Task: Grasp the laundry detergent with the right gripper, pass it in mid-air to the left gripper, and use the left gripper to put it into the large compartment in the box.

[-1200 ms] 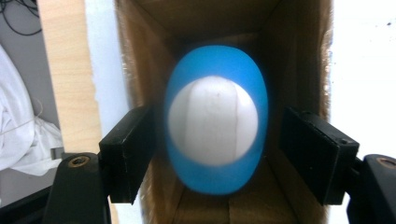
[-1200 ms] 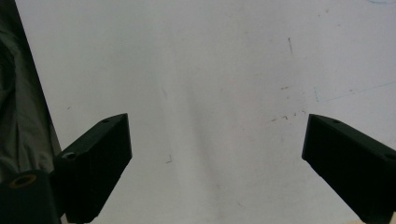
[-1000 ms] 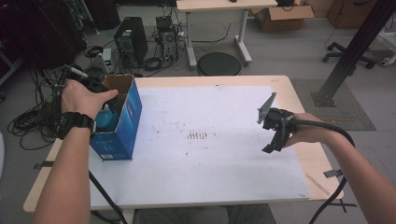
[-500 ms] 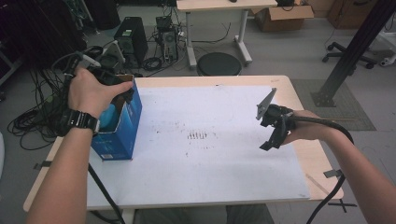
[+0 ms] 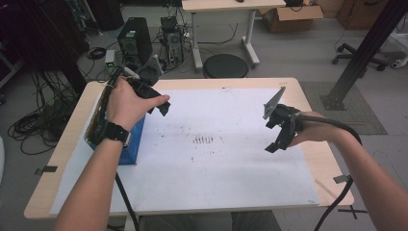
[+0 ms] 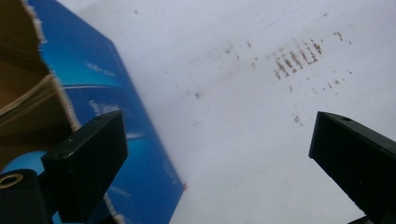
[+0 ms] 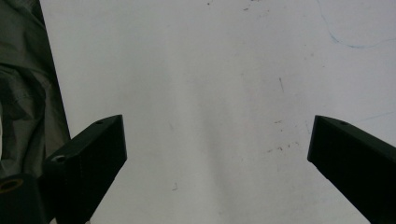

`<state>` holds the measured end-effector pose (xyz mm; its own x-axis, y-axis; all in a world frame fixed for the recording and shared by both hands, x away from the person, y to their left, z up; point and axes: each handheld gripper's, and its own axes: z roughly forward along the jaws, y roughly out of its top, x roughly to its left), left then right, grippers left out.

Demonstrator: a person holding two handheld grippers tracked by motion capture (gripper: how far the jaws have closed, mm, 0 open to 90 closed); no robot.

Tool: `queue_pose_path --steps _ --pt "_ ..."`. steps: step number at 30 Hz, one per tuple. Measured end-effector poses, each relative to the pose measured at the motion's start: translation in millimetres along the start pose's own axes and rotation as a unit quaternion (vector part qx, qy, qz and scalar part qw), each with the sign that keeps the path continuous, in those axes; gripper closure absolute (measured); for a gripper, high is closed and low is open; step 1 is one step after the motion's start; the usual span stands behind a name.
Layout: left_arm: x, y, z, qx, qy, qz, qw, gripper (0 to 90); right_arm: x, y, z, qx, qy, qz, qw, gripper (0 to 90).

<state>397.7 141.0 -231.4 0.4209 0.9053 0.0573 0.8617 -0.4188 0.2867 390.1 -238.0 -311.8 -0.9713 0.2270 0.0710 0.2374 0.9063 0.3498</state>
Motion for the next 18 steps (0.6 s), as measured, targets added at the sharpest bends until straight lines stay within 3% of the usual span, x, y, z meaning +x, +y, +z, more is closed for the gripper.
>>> queue_pose_path --steps 5,9,18 --pt "-14.2 1.3 15.8 0.009 -0.015 0.019 0.9997 4.9 -3.5 -0.4 -1.4 -0.009 0.000 0.003 1.0000 4.1" --pt "-20.7 1.7 24.6 0.012 -0.038 0.026 0.9988 4.9 -5.2 -0.5 -2.0 -0.011 0.000 0.004 0.9999 4.1" --pt "-26.9 2.4 33.1 0.022 -0.042 0.034 0.9983 4.7 -5.4 -1.4 0.1 -0.008 0.001 0.005 1.0000 4.2"
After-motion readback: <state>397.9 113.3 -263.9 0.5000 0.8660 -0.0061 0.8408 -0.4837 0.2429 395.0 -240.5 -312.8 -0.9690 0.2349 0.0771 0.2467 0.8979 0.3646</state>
